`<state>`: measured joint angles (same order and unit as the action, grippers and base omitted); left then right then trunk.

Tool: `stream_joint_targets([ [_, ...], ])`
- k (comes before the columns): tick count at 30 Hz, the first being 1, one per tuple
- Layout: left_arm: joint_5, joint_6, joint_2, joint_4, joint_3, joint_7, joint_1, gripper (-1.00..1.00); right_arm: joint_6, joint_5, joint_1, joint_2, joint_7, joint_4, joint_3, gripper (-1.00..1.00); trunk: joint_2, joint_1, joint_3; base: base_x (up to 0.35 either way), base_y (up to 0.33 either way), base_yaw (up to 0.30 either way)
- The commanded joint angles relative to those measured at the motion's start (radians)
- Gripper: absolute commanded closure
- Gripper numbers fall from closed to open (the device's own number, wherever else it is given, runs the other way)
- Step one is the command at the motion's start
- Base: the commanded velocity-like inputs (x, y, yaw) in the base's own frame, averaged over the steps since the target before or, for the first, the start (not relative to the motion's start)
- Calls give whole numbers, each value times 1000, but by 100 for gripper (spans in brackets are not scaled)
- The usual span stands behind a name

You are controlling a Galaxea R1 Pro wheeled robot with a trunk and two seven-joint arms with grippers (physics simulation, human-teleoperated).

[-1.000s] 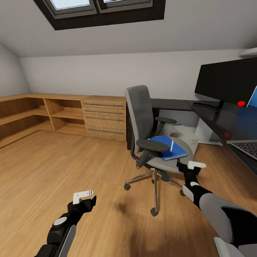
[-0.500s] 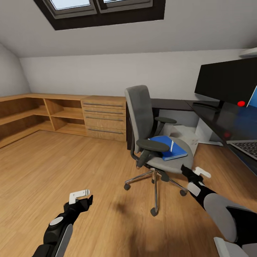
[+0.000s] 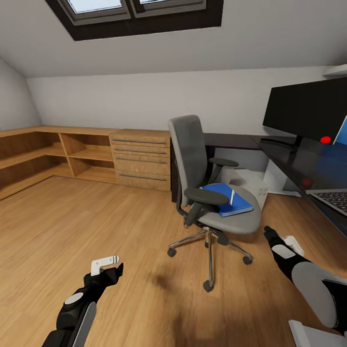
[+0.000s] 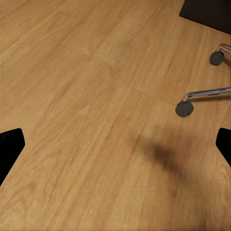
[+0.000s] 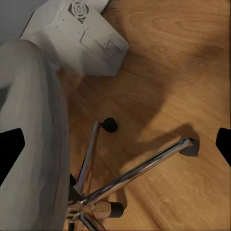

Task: In the bedroom, organize the workspace by keeping the computer under the desk, ensuring the monitor is on the desk, placing the keyboard on the desk next to the monitor, placing the mouse on the desk next to the keyboard, moving the folder from the swivel chair onto the desk next to the mouse, stacking the notebook on top of the folder with the pen on top of the notebook, and positioning the swivel chair next to the desk.

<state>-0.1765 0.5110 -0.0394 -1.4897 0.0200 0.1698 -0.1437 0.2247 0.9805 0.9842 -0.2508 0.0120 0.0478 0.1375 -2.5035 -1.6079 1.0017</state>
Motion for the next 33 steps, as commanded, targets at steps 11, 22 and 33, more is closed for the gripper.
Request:
stream_joint_targets([
  [11, -9, 4, -2, -1, 0, 7, 0, -100, 91, 46, 1, -4, 2, -5, 4, -100, 0, 0, 1, 25, -1, 0],
  [22, -9, 4, -2, -1, 0, 6, 0, -100, 98, 46, 1, -8, 2, -5, 4, -100, 0, 0, 1, 291, -56, 0],
  [33, -9, 4, -2, 0, 0, 6, 0, -100, 99, 46, 1, -18, 0, -5, 4, -100, 0, 0, 1, 319, -107, 0],
])
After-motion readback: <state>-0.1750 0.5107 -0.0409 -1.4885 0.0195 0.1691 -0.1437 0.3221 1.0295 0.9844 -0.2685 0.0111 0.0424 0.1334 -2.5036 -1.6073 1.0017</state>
